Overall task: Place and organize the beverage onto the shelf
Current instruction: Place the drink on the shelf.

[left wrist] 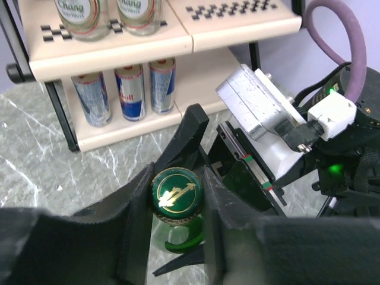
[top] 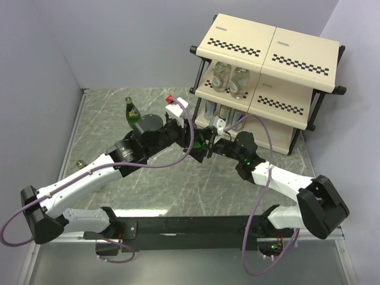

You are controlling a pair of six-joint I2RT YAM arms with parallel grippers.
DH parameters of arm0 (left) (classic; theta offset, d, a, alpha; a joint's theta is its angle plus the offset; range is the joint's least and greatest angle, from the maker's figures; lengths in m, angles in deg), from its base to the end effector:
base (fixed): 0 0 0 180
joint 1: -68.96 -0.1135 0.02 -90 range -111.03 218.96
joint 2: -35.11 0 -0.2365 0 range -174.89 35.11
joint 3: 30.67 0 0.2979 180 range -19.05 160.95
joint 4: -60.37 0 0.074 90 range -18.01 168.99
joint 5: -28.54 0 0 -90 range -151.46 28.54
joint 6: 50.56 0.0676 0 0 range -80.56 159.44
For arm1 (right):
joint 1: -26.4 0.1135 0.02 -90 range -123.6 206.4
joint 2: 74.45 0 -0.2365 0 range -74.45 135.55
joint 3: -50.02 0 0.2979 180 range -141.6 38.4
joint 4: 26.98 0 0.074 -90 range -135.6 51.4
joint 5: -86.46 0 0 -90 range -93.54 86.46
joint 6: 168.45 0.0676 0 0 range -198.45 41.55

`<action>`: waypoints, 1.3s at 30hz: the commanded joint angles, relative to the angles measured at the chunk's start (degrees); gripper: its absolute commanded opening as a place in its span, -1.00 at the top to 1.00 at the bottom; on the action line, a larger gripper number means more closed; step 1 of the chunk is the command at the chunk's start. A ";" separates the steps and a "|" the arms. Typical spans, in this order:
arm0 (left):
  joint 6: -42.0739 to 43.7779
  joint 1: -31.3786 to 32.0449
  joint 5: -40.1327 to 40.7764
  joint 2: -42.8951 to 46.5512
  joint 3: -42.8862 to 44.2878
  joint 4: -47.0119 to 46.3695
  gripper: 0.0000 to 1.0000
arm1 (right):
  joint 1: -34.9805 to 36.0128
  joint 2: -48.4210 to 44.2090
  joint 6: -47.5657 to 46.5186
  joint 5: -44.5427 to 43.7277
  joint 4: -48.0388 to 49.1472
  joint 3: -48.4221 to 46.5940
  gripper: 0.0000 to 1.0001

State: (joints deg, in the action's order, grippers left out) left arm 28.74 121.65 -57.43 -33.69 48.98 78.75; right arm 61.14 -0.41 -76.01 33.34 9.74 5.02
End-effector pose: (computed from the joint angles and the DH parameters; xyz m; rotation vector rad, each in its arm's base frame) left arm 0.2264 -0.2892 0.3715 0.5802 1.6634 -0.7582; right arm 0.2582 0.2284 0.2134 -0.9289 1.2314 0.9810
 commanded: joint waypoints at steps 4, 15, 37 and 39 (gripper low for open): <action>-2.04 0.05 1.06 5.34 1.05 -12.65 -0.52 | 0.15 -5.83 -1.91 0.21 -5.44 -3.88 1.00; 0.06 0.05 0.71 8.50 1.93 -12.04 -0.99 | -0.99 -9.26 2.39 -0.67 -8.70 -5.64 1.00; 5.34 -0.04 20.05 29.32 -16.96 -2.11 -0.99 | -15.58 -16.82 5.82 -4.71 -49.20 -39.97 1.00; 5.34 -0.04 20.57 30.12 -19.59 -1.84 -0.99 | -16.90 -16.56 5.65 -7.34 -53.33 -43.59 1.00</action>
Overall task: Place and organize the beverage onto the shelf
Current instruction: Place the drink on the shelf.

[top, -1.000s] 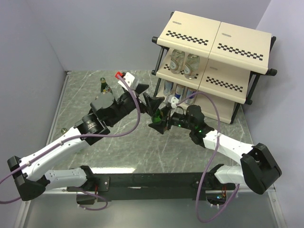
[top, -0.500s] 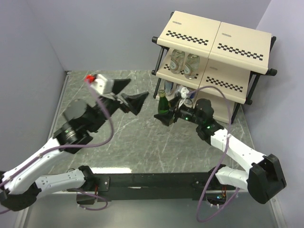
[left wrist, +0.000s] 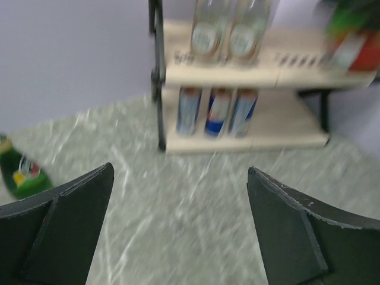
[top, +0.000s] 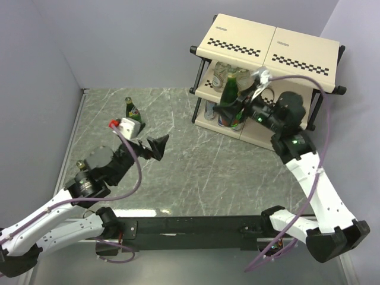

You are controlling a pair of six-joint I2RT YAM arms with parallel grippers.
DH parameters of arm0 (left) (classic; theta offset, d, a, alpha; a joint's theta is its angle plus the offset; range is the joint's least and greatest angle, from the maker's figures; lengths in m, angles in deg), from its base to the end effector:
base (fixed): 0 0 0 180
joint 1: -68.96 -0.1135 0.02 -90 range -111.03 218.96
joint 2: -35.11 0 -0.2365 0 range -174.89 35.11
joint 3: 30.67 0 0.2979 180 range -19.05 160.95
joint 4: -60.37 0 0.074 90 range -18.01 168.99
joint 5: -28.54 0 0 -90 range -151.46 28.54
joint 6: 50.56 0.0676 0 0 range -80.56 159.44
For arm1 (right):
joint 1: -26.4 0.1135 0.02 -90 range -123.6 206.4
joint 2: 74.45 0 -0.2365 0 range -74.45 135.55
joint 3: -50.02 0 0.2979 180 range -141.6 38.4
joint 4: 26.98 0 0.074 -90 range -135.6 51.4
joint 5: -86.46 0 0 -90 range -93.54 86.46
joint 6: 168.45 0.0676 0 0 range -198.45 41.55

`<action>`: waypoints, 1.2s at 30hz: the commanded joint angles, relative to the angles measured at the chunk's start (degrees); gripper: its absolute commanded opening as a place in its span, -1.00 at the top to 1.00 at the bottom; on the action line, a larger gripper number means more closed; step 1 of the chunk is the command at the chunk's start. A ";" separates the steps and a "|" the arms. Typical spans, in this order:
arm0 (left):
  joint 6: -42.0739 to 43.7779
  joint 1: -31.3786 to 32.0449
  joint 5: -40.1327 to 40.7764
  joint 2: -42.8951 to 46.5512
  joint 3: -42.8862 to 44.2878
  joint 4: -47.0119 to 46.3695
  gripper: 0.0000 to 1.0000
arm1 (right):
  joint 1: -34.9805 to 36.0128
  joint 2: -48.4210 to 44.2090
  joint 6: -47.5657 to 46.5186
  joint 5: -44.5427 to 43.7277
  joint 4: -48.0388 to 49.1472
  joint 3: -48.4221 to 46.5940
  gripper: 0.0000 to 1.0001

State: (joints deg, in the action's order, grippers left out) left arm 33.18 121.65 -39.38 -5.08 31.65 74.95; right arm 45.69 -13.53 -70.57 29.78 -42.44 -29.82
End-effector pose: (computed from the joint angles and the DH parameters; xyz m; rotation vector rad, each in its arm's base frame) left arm 0.1722 -0.1840 0.3963 0.2726 1.4480 -0.5634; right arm 0.2870 0.1398 0.4247 -0.6247 1.4478 0.8121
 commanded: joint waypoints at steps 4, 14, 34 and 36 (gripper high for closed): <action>0.90 0.05 3.05 3.09 -5.96 2.40 -0.99 | -3.38 -2.39 -1.54 -10.98 -7.40 -18.49 1.00; 1.60 0.05 1.21 4.94 -7.98 5.39 -0.99 | -11.81 0.86 -3.05 -19.43 -12.16 -30.12 1.00; 2.66 0.05 0.24 4.41 -8.95 6.27 -0.99 | -32.64 15.09 -4.19 -20.84 -11.19 -45.68 1.00; 2.83 0.05 0.06 4.06 -8.95 6.36 -0.99 | -34.13 16.32 -4.10 -21.02 -10.84 -46.20 1.00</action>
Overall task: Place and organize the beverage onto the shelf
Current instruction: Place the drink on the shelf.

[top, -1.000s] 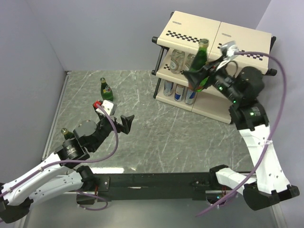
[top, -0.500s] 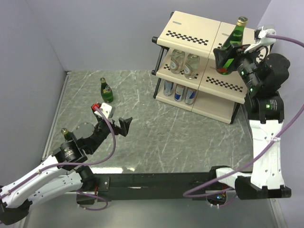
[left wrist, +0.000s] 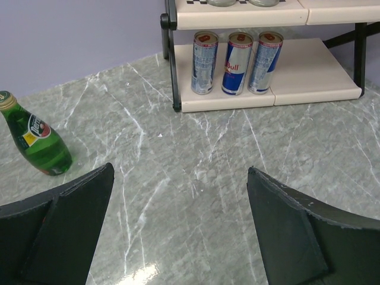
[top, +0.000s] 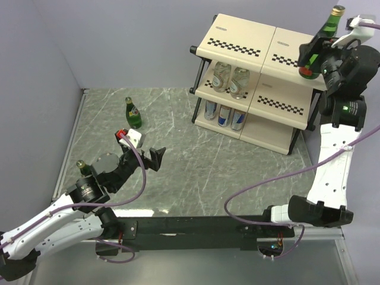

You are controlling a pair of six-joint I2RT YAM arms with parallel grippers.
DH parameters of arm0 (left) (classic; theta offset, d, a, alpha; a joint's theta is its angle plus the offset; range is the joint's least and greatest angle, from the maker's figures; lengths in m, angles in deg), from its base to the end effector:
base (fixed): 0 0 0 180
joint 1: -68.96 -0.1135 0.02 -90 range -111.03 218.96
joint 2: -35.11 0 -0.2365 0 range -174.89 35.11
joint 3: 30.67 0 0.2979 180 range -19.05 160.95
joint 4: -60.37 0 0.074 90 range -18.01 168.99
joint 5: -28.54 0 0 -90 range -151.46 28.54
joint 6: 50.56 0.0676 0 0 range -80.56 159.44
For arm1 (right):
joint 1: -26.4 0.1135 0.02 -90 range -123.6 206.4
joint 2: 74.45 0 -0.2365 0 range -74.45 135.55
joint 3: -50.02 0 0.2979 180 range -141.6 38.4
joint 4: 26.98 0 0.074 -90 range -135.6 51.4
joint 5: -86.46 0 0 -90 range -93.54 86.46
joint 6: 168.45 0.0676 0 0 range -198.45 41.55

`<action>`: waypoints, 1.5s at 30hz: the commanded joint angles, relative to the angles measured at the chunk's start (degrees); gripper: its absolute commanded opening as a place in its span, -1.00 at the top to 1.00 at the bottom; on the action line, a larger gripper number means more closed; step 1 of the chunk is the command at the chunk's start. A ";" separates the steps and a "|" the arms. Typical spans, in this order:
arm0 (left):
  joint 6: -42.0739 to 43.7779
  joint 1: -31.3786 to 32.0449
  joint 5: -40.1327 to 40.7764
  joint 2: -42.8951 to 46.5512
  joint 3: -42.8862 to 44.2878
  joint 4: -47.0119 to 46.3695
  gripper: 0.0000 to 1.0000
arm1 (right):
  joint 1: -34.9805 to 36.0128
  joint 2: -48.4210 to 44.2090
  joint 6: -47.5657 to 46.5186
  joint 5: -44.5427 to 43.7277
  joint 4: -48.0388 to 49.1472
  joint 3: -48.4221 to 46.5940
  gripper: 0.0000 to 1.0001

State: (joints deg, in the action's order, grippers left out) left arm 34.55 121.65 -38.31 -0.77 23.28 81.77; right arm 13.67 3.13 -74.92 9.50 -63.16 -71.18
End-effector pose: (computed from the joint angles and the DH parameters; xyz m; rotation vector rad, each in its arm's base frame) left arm 0.1712 -0.1808 0.3366 0.3684 1.6007 -0.4433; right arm 0.3189 -0.0564 0.5681 0.0180 1.4443 0.0323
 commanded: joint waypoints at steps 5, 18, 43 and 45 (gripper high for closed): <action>1.55 0.05 -1.10 -0.42 -0.67 -0.38 -0.99 | -4.67 2.05 0.16 -1.61 10.05 -6.26 1.00; 1.72 -0.04 -0.66 -0.68 -0.93 -0.29 -0.99 | -6.69 8.46 5.17 1.82 9.44 -12.67 1.00; 2.07 -0.04 -0.66 -1.30 -1.02 0.06 -0.99 | 9.04 17.77 2.18 -2.14 13.13 -21.02 1.00; 2.07 -0.04 -0.83 -1.30 -1.02 0.06 -0.99 | 10.09 19.53 1.92 -2.49 12.87 -23.22 1.00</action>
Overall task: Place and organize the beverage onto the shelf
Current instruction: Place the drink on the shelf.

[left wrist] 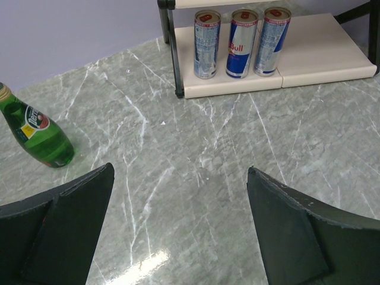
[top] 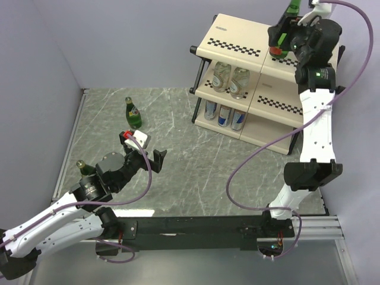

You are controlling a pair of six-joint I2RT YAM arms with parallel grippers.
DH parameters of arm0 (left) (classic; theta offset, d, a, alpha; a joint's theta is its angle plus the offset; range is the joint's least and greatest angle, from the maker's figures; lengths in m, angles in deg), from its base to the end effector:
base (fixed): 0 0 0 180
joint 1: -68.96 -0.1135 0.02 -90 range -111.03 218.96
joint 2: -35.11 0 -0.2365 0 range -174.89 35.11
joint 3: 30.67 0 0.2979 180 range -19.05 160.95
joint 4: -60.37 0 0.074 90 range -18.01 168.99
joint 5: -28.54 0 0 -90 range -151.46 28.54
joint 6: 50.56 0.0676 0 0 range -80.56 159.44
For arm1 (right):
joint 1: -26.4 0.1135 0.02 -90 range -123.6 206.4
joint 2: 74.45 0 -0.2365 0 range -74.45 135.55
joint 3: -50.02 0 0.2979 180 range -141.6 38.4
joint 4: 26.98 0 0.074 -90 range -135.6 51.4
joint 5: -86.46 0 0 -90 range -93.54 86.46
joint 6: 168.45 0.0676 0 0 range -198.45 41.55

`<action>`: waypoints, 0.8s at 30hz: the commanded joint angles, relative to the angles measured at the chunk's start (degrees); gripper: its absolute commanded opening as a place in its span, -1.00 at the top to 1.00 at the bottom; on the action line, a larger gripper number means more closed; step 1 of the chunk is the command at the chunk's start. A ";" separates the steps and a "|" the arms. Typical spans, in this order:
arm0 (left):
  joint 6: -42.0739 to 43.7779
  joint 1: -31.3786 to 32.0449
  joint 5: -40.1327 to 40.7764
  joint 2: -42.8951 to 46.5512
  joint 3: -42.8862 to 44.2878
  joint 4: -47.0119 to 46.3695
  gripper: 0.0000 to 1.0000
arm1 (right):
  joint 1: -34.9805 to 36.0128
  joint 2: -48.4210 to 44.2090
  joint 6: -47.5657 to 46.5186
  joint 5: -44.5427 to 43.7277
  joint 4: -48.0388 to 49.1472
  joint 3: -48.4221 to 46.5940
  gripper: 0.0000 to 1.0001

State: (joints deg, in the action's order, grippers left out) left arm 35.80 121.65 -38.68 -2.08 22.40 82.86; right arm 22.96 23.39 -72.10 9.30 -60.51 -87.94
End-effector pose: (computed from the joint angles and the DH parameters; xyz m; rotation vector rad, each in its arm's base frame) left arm 0.1745 -0.1858 0.3223 0.4197 1.6404 -0.4048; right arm 0.4192 -0.0101 0.5558 -0.0587 1.4607 0.2045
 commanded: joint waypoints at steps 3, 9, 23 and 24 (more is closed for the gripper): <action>1.00 0.05 -0.37 -0.25 -0.14 -0.94 -0.99 | 2.64 0.07 -1.51 -2.91 10.22 -7.07 1.00; 1.09 0.05 -0.46 -0.34 -0.14 -0.85 -0.99 | 5.81 -0.20 -3.10 -3.53 10.48 -5.49 1.00; 1.09 -0.04 -0.90 -0.43 -0.06 -0.94 -0.99 | 7.93 -1.25 -4.50 -3.27 10.92 -1.89 1.00; 1.09 -0.04 -0.90 -0.43 -0.14 -0.86 -0.99 | 7.92 -1.51 -4.59 -3.00 10.93 -1.45 1.00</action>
State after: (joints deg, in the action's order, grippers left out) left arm 35.84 121.65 -38.77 -2.63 22.40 83.08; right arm 30.92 26.25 -75.58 6.15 -60.12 -88.71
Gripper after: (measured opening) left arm 0.995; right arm 0.774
